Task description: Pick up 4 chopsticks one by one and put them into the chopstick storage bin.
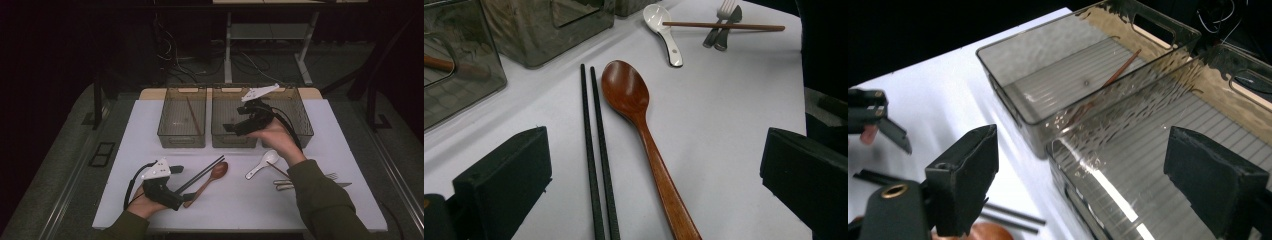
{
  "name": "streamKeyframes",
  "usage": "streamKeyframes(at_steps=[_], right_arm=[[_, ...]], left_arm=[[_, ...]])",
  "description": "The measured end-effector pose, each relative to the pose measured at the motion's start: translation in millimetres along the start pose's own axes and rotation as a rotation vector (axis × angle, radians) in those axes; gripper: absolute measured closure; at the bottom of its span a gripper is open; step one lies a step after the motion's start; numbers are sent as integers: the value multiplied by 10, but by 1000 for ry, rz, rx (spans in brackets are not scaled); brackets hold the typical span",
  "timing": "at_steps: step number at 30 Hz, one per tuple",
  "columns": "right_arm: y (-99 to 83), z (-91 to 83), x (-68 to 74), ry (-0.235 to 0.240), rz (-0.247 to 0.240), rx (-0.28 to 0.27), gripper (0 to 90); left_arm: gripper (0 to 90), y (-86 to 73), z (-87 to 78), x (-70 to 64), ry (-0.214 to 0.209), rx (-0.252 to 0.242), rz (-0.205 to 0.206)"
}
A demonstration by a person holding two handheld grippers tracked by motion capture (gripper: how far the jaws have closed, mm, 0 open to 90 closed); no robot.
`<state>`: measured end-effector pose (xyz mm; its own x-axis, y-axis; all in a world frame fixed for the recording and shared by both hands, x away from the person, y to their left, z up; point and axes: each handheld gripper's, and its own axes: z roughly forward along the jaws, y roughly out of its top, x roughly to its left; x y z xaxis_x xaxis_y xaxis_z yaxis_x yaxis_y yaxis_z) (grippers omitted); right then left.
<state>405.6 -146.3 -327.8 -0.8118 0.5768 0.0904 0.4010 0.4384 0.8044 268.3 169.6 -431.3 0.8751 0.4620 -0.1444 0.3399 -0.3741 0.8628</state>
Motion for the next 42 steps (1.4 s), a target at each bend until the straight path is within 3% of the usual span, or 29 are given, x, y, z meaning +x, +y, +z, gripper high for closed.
streamKeyframes(at_steps=[13,42], right_arm=[[-338,-228,-75,-4,-12,8,140],[-1084,-766,-127,-17,40,-24,142]], left_arm=[[0,-4,18,-3,-2,0,0],[0,-2,27,-13,-8,-1,-7]])
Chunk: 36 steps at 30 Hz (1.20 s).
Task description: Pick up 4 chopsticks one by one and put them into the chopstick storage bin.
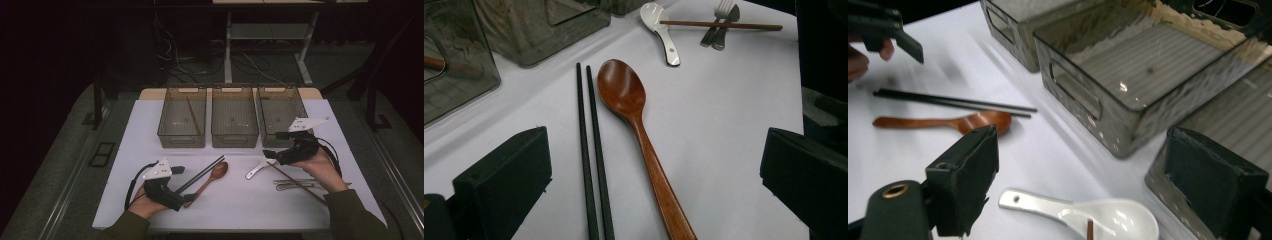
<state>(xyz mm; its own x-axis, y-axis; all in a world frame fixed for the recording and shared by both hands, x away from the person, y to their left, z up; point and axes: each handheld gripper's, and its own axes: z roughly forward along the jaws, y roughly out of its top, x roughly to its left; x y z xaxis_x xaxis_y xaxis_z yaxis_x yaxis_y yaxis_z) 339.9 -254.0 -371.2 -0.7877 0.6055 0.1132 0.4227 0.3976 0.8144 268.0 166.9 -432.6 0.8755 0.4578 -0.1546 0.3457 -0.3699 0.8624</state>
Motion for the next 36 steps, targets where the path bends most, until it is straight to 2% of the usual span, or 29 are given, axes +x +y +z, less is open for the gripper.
streamKeyframes(at_steps=[13,23,31,36], right_arm=[[-307,-276,-47,-10,38,-12,143],[-588,-526,4,-8,64,-6,152],[-819,-686,30,3,85,39,278],[-957,-713,62,-16,84,88,366]], left_arm=[[0,-4,-6,3,-2,-1,-1],[0,-1,-10,3,0,-5,-2],[0,2,-5,0,3,-4,-2],[0,-2,-9,10,4,1,-1]])
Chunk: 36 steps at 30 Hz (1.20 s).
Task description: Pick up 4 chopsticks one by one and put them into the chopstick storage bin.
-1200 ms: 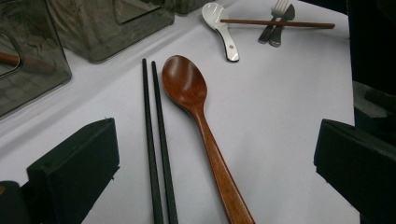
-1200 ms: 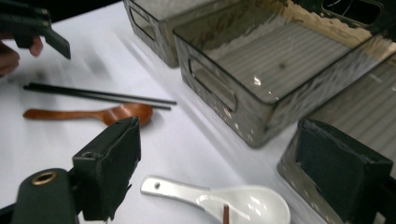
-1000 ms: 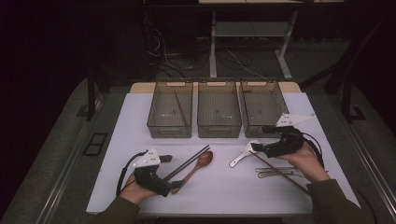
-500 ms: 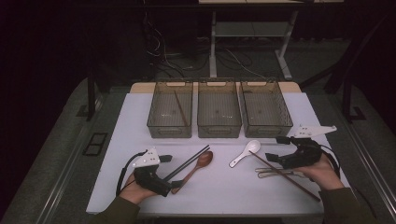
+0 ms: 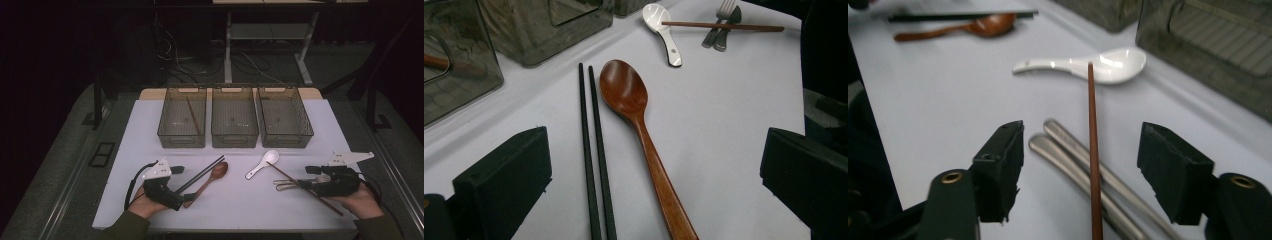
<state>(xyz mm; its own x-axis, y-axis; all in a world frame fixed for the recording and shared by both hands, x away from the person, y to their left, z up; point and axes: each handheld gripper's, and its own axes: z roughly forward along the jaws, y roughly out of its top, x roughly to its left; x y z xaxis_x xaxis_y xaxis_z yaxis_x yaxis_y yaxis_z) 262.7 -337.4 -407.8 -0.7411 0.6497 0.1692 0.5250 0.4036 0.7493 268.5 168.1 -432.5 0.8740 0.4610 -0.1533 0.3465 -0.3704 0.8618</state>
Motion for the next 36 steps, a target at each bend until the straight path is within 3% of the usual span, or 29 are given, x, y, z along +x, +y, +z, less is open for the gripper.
streamKeyframes(at_steps=[6,11,23,36], right_arm=[[-118,-27,8,-13,9,56,467],[-212,-33,9,-53,11,102,557],[-307,-8,8,-76,-36,176,728],[-303,125,18,-90,-65,248,790]], left_arm=[[0,-2,4,8,2,-1,-2],[0,-1,0,9,2,1,-3],[0,-1,4,-6,3,4,2],[0,-2,-11,-7,2,1,1]])
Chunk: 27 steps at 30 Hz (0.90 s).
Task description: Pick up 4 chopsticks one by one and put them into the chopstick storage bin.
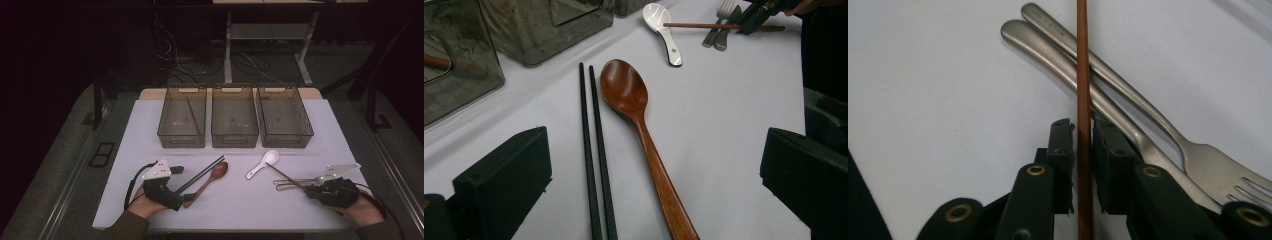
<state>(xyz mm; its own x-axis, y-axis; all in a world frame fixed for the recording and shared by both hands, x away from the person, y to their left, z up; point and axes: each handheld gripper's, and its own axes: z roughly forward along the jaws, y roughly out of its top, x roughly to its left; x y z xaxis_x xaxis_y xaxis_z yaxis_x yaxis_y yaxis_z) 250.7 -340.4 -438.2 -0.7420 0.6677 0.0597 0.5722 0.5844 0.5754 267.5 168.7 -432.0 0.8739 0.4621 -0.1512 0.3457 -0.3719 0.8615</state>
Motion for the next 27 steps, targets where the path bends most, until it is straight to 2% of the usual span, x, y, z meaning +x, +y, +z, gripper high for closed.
streamKeyframes(at_steps=[4,16,21,27], right_arm=[[6,4,6,-12,-9,6,824],[15,5,7,-10,-35,13,837],[6,-18,-19,17,-13,-15,837],[23,-56,-28,25,-8,-55,838]], left_arm=[[0,0,-4,1,3,0,-1],[0,6,20,-2,2,5,5],[0,6,9,-6,2,4,2],[0,6,12,-5,1,7,6]])
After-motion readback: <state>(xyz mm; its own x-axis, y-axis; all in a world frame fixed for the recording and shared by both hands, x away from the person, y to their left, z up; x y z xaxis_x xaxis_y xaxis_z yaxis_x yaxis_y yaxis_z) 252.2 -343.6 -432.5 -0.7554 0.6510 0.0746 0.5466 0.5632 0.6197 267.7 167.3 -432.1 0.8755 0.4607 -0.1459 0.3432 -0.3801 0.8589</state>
